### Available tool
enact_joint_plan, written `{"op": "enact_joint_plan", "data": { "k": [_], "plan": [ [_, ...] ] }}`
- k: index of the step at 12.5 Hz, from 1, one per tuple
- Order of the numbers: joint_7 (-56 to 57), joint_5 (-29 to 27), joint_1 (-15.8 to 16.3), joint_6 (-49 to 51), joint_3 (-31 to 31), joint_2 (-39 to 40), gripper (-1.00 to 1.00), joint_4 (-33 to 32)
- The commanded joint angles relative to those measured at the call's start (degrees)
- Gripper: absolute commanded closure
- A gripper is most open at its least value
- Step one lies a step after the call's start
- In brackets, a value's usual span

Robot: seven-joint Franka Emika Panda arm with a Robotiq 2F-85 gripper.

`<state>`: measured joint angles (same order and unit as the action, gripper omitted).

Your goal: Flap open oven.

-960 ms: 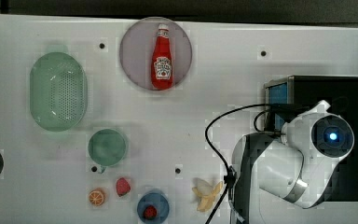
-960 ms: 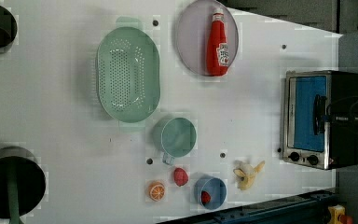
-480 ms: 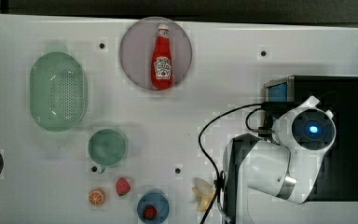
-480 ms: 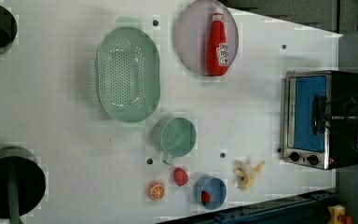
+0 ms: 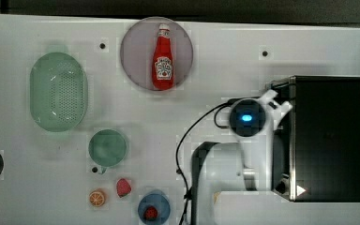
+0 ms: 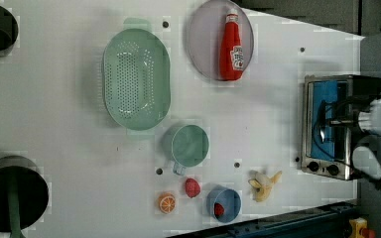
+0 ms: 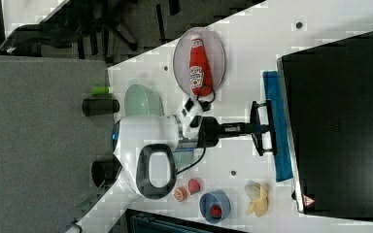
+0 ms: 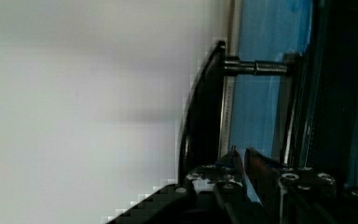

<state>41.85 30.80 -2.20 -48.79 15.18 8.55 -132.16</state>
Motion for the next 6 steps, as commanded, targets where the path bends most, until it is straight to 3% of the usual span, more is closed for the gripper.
{"op": "enact_joint_plan", "data": {
  "k": [1,6],
  "plan": [
    [-15.47,7.32,3.96,0.0,-3.05,4.32,0.65,-1.12],
    [-41.51,23.5,8.38,1.52,-5.87,11.53,0.65,-1.0]
  ]
}}
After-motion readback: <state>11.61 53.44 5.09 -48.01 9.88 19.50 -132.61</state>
